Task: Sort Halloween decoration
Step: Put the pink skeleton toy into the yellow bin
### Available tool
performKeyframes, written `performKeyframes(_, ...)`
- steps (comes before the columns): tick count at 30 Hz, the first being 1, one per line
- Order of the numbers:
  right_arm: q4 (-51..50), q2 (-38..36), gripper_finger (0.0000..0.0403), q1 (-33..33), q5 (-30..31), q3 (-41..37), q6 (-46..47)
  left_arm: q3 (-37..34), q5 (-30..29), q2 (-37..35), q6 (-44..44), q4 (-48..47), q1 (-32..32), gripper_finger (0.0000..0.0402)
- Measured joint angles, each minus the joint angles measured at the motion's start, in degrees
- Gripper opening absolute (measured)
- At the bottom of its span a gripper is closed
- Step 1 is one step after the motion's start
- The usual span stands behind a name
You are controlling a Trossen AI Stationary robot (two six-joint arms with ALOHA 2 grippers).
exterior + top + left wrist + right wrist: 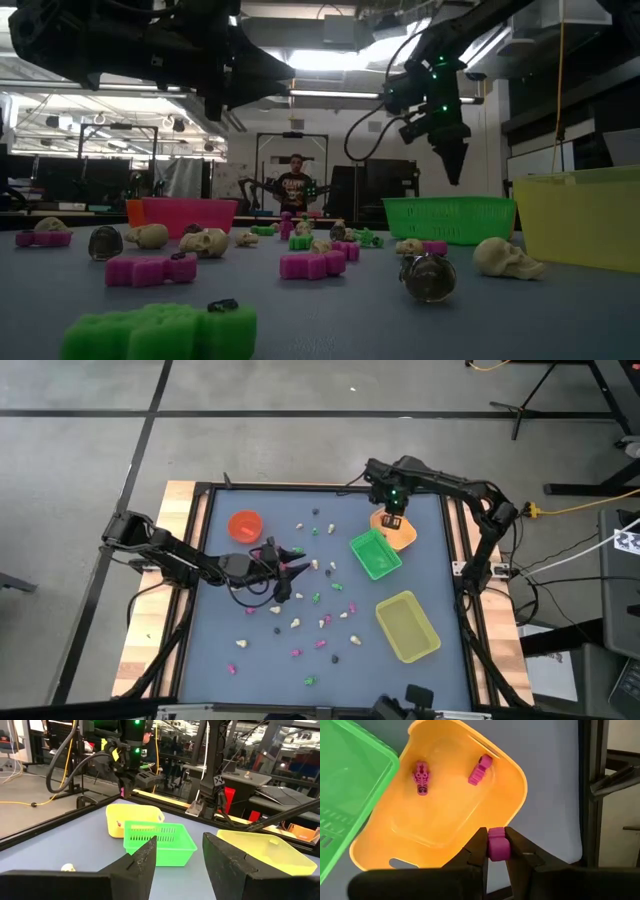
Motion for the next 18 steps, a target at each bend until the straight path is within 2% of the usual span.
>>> performKeyframes(18, -0.1, 0.0, 0.0054, -0.1, 0.0, 0.0, -0.2, 0.0, 0.0, 0.0, 0.0, 0.0, 0.0, 0.0144)
